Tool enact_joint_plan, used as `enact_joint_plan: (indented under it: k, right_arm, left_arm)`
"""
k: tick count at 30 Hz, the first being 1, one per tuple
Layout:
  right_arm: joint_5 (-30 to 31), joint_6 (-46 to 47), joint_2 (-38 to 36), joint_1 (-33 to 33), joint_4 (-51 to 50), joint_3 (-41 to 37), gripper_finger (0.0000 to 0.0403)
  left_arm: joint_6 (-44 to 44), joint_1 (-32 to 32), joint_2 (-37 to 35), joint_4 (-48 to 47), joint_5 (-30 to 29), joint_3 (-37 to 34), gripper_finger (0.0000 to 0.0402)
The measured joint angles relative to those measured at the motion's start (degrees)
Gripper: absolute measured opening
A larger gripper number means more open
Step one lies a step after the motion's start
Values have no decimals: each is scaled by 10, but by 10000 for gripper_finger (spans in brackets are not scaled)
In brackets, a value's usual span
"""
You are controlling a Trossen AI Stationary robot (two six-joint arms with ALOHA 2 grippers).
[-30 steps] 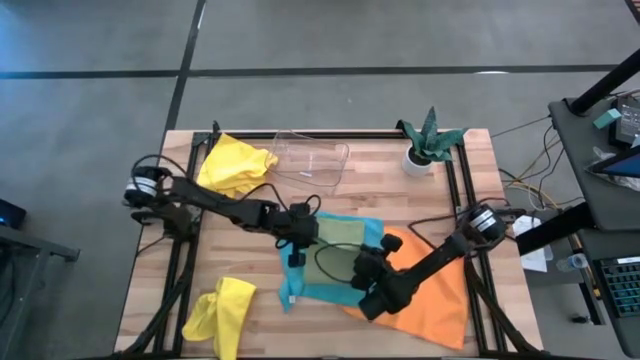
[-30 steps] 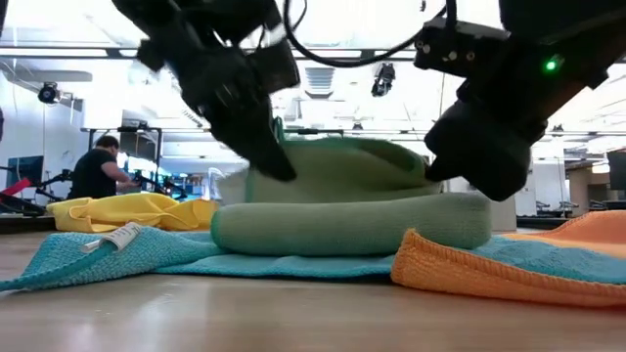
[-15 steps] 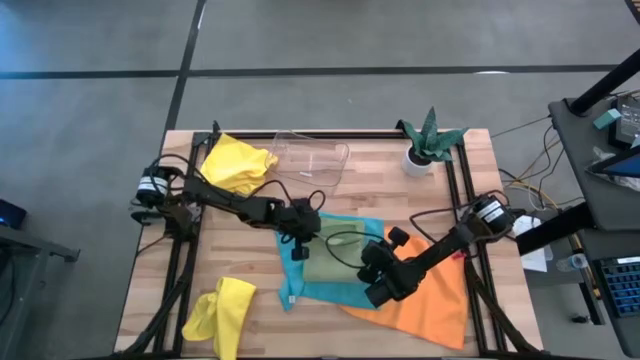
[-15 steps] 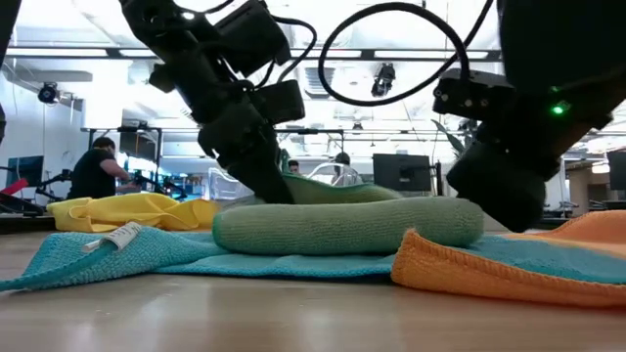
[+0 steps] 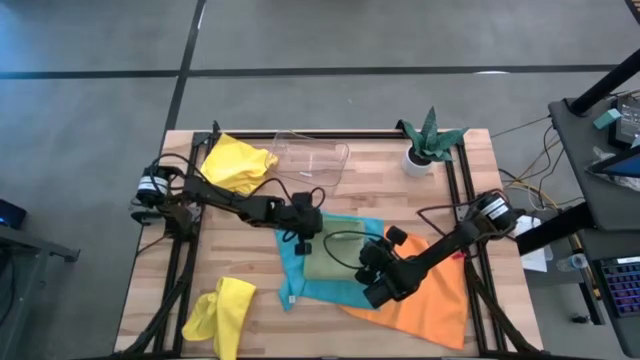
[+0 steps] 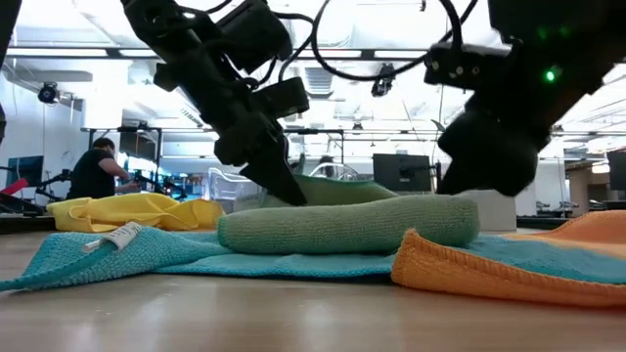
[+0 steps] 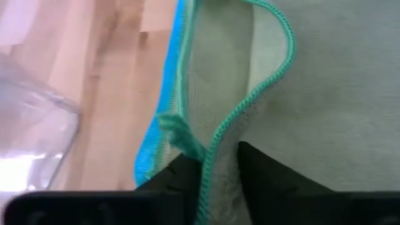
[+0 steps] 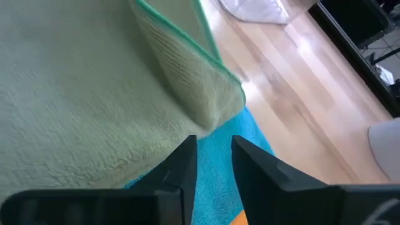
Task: Fold microfiber towels
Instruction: Fold the green towel
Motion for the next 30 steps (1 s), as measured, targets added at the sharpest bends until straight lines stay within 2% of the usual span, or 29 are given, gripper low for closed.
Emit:
enact_joint_plan:
  k: [7,12,17,21,25,30]
  right_arm:
    - [3,-16,-20,16,-3,10,116]
    - [5,1,-28,35,-15,6,117]
    - [5,10,-33,53,-22,6,109]
    - [5,13,-40,65,-23,6,105]
    - [23,30,-44,80,-26,6,107]
    - [37,50,-44,100,-23,5,104]
  left_arm:
    - [1,0,0,1,-50,0,172]
    - [0,0,-6,-3,-114,3,204]
    - [-1,0,-25,-1,-145,14,210]
    - [-5,-9,-52,2,-134,19,211]
    - [-18,-44,-73,22,-105,16,210]
    - [-20,-95,-75,90,-121,10,210]
